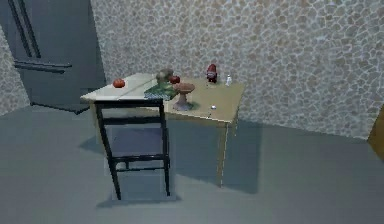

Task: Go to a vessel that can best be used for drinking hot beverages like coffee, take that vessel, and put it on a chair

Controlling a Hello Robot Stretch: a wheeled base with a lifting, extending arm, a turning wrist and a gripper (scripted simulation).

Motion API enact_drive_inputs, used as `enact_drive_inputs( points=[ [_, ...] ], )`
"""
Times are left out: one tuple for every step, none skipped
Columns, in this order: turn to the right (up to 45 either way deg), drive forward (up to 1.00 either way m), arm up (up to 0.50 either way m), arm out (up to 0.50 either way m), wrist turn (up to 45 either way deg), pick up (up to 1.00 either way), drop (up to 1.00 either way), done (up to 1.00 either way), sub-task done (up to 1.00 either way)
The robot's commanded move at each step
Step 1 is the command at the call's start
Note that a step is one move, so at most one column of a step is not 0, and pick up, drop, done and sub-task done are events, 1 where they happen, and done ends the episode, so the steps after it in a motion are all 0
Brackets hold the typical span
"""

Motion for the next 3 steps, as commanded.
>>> enact_drive_inputs(
  points=[
    [0.0,0.45,0.0,0.0,0.0,0.0,0.0,0.0,0.0],
    [-39.0,0.0,0.0,0.0,0.0,0.0,0.0,0.0,0.0],
    [0.0,0.5,0.0,0.0,0.0,0.0,0.0,0.0,0.0]
  ],
)
